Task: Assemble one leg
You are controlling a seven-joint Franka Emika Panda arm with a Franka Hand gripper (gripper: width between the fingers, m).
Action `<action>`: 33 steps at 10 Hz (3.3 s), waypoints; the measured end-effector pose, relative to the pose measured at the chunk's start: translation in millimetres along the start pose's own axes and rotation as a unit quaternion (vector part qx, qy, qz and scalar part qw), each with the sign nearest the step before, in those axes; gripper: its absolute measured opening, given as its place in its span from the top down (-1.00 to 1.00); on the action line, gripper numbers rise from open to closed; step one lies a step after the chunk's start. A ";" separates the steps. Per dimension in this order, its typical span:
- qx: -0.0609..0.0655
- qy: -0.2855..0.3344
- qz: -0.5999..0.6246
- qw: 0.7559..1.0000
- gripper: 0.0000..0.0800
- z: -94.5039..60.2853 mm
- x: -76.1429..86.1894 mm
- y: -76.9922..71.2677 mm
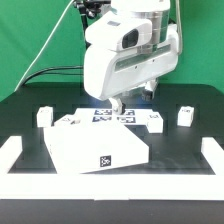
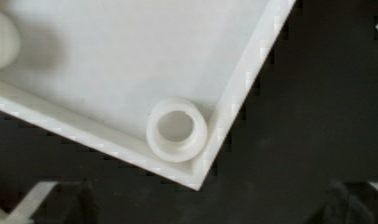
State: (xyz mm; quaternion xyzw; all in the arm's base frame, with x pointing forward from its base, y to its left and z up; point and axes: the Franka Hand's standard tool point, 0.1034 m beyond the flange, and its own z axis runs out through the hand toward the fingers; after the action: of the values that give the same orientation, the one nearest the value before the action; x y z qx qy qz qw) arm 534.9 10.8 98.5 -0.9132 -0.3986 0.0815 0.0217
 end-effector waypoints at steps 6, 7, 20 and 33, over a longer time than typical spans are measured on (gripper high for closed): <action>0.000 0.000 0.000 1.000 -0.63 0.1 0.0 0.0; 0.000 0.000 0.000 1.000 -0.63 0.1 0.0 0.0; -0.023 0.020 -0.359 0.933 -0.63 48.7 -80.8 6.8; -0.005 0.005 -0.455 0.891 -0.63 90.7 -113.8 -26.0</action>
Offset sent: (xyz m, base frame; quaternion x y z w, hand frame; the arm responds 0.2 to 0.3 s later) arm 0.0000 0.0000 0.0000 0.0000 0.0000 0.0000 1.0000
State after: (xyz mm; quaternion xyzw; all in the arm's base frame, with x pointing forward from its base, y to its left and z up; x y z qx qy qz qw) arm 424.9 -57.1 26.8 -0.6326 -0.7706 0.0558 0.0541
